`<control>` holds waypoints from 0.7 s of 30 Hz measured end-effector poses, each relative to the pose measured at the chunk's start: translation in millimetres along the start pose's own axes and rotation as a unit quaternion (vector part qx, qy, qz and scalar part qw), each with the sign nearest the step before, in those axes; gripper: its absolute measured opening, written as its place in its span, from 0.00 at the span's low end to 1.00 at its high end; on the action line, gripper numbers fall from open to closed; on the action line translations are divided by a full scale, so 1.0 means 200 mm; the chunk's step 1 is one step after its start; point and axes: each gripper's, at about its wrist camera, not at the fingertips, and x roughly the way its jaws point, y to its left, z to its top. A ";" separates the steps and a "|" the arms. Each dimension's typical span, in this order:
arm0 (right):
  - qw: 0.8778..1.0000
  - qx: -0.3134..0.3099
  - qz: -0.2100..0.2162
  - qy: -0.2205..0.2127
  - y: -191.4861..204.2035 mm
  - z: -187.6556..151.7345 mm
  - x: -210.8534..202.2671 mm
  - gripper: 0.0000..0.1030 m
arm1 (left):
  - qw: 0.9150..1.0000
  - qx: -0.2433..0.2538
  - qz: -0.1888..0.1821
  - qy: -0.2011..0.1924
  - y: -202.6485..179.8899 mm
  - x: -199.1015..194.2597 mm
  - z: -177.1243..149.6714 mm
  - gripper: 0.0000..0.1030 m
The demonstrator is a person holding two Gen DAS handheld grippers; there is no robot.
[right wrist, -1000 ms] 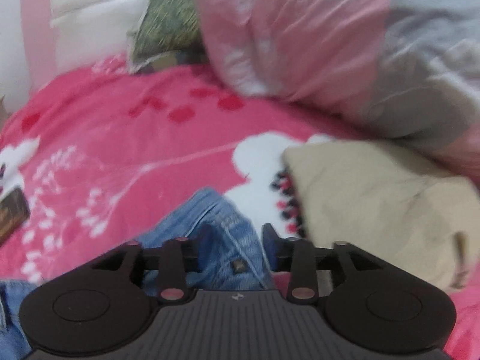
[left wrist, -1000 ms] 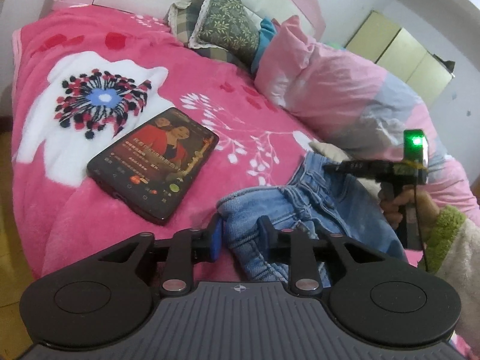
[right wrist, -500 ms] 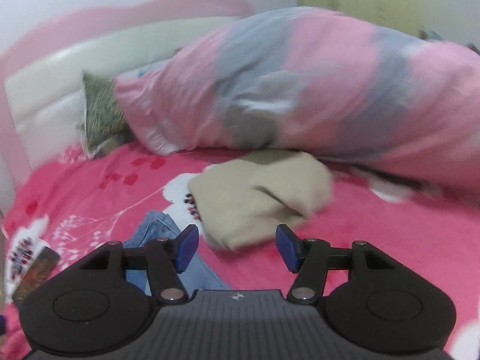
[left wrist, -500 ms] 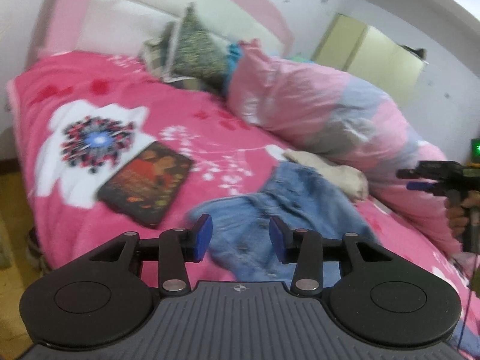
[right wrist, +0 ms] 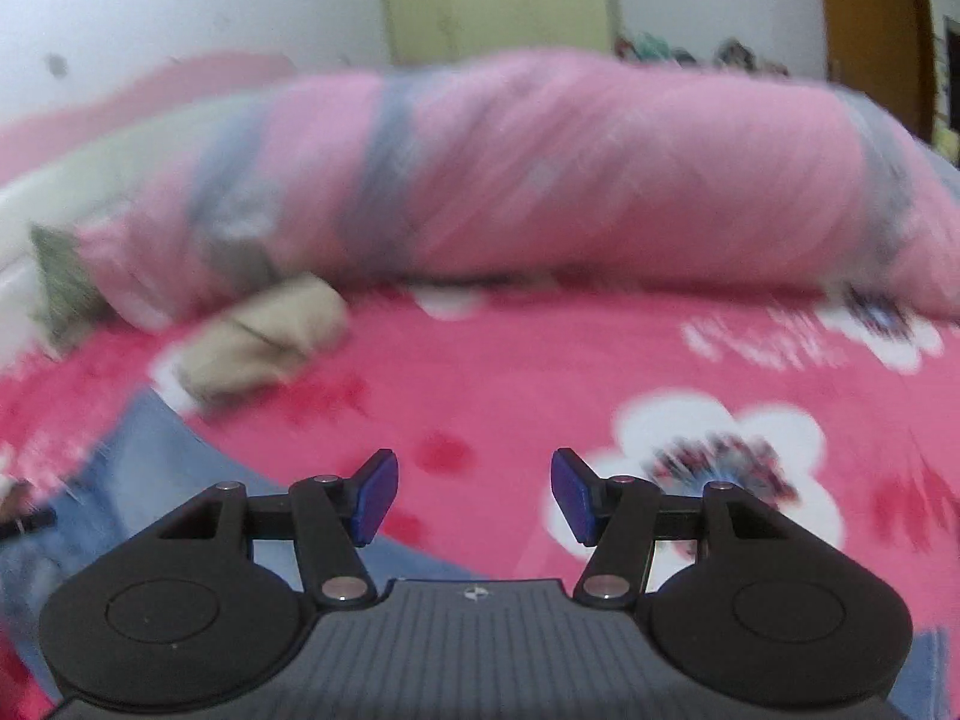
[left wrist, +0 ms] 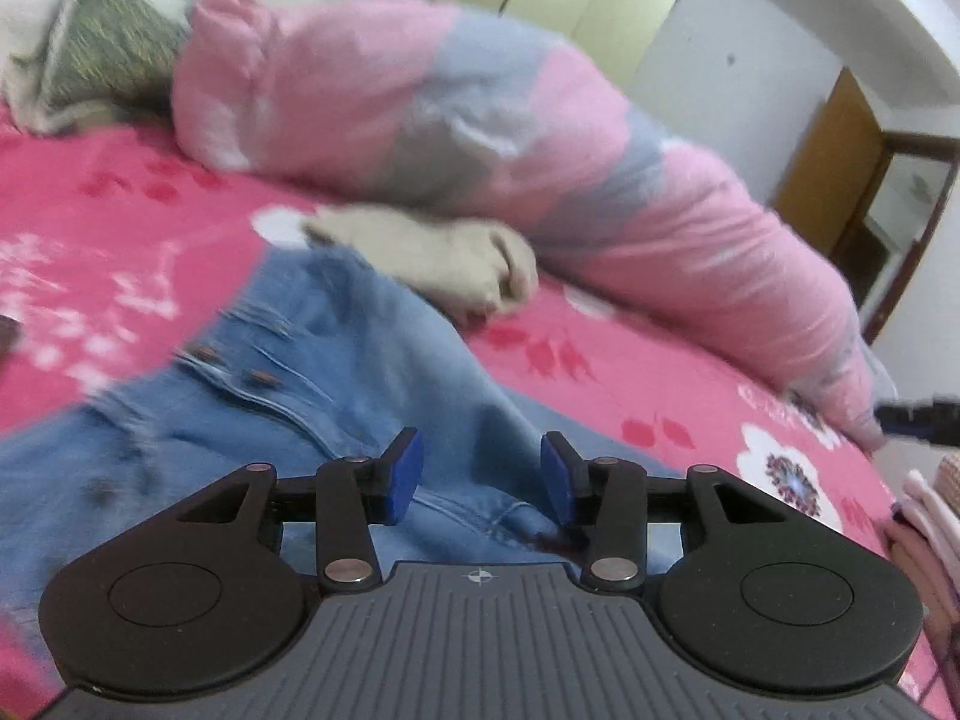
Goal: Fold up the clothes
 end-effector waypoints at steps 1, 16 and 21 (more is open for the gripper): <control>1.000 0.004 -0.010 0.012 -0.05 -0.03 0.04 0.58 | 1.000 0.005 0.008 0.003 0.00 0.05 -0.01 0.42; 0.973 -0.167 0.084 0.137 0.22 -0.16 0.77 0.58 | 1.000 -0.004 0.026 -0.013 0.10 0.18 -0.09 0.42; 0.956 -0.220 0.104 0.165 0.34 -0.21 0.80 0.54 | 1.000 -0.017 0.021 -0.015 0.12 0.18 -0.09 0.42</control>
